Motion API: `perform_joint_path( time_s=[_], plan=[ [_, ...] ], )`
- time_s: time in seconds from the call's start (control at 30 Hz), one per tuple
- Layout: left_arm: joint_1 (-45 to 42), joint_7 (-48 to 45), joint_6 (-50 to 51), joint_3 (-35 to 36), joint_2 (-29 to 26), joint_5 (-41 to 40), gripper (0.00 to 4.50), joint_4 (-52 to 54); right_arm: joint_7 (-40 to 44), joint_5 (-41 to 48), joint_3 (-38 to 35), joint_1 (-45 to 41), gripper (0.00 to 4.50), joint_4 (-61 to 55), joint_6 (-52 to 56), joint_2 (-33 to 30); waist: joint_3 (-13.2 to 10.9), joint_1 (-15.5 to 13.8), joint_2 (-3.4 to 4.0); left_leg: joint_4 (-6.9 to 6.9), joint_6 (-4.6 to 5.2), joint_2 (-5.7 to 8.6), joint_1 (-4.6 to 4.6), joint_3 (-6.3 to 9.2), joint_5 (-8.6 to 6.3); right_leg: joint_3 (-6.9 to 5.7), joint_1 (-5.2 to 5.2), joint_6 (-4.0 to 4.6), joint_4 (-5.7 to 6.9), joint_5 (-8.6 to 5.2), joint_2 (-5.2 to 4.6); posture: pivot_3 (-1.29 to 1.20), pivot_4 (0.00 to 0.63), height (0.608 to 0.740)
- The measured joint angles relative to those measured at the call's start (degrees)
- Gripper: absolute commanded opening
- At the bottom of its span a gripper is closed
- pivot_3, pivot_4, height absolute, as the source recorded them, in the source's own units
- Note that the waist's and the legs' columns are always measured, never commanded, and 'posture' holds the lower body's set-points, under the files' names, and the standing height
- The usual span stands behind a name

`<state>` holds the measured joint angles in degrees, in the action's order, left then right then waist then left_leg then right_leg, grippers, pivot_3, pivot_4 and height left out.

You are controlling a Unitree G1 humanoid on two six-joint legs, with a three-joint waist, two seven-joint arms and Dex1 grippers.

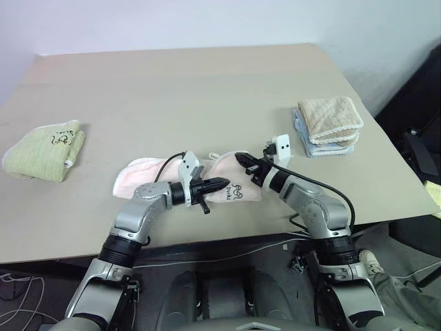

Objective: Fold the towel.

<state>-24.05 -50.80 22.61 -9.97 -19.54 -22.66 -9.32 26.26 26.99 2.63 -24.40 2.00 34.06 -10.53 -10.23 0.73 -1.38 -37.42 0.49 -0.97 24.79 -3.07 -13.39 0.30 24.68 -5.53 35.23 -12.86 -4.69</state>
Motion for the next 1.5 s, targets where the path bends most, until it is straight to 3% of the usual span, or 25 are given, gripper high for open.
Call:
perform_joint_path(
  time_s=[0.2, 0.37, 0.47, 0.57, 0.8, 0.83, 0.97, 1.23, 1.5],
  plan=[
    [-1.2, -1.6, -4.6, 4.4, 4.2, -1.9, 0.04, -7.8, 0.6, -3.7, 1.5, 0.7, 0.0, 4.3, -2.9, 0.6, 0.1, 0.0, 0.0, -0.02, -0.04, -0.02, -0.47, 0.04, 0.01, 0.0, -0.43, 0.21, -0.01, -0.1, -0.07, 0.0, 0.15, 0.74],
    [-1.0, -5.0, 1.3, 6.7, 3.6, -6.3, 0.2, -6.2, 1.3, -3.5, 0.8, -0.7, 0.0, 6.2, -2.7, 0.7, 0.1, 0.2, -0.01, -0.03, -0.07, -0.03, -0.48, 0.07, 0.03, 0.01, -0.44, 0.23, 0.0, -0.1, -0.09, 0.0, 0.15, 0.74],
    [-0.8, -5.8, 8.0, 9.9, 2.9, -12.1, 0.9, -2.8, 2.4, -0.4, -1.6, -0.8, 0.0, 5.7, -0.2, 0.9, 0.1, 0.1, -0.01, -0.02, -0.07, -0.04, -0.44, 0.08, 0.03, 0.01, -0.41, 0.23, -0.01, -0.1, -0.14, 0.0, 0.15, 0.74],
    [-0.8, -5.3, 12.9, 15.0, 0.7, -17.6, 1.92, 1.4, 3.7, 2.6, -3.4, -0.5, 0.53, 3.6, 3.4, -0.2, 0.1, 0.2, 0.01, 0.05, -0.07, -0.03, -0.39, 0.08, 0.02, 0.01, -0.31, 0.22, 0.0, -0.09, -0.24, 0.0, 0.15, 0.74],
    [0.6, 0.6, 20.1, 28.0, -6.5, -28.0, 4.31, 11.1, 8.6, 8.4, -5.5, -2.4, 2.94, -6.2, 9.7, -6.2, 0.0, 0.4, 0.02, 0.32, -0.08, -0.01, -0.35, 0.06, 0.02, 0.0, -0.16, 0.18, -0.05, -0.08, -0.28, 0.0, 0.15, 0.74],
    [1.8, 1.3, 21.1, 29.6, -7.6, -29.3, 4.5, 12.4, 9.3, 9.0, -5.5, -3.1, 3.21, -7.1, 10.3, -6.9, 0.0, 0.5, 0.03, 0.33, -0.09, -0.01, -0.35, 0.05, 0.01, 0.0, -0.15, 0.19, -0.06, -0.09, -0.27, 0.0, 0.15, 0.74],
    [7.5, 6.4, 25.9, 35.9, -11.4, -33.9, 4.5, 14.6, 12.8, 10.9, -5.0, -4.9, 4.48, -10.6, 11.8, -9.3, 0.0, 0.4, 0.01, 0.33, -0.09, -0.01, -0.34, 0.06, 0.01, -0.04, -0.15, 0.21, -0.07, -0.11, -0.27, 0.0, 0.15, 0.74],
    [18.0, 25.5, 33.4, 46.5, -12.7, -43.9, 4.5, 23.0, 16.2, 11.8, -2.1, -6.4, 4.48, -11.6, 13.1, -11.2, 0.0, 0.2, 0.0, 0.39, -0.26, 0.03, -0.31, 0.07, -0.08, -0.01, -0.12, 0.26, -0.14, -0.12, -0.53, 0.0, 0.15, 0.74],
    [30.8, 47.2, 35.5, 49.9, -10.1, -57.8, 4.5, 31.7, 19.7, 9.8, 1.5, -6.7, 4.48, -10.8, 13.1, -13.9, 0.0, 0.3, 0.01, 0.58, -0.33, 0.05, -0.28, 0.06, -0.13, 0.1, -0.01, 0.37, -0.21, -0.18, -0.7, 0.0, 0.15, 0.74]
  ],
)
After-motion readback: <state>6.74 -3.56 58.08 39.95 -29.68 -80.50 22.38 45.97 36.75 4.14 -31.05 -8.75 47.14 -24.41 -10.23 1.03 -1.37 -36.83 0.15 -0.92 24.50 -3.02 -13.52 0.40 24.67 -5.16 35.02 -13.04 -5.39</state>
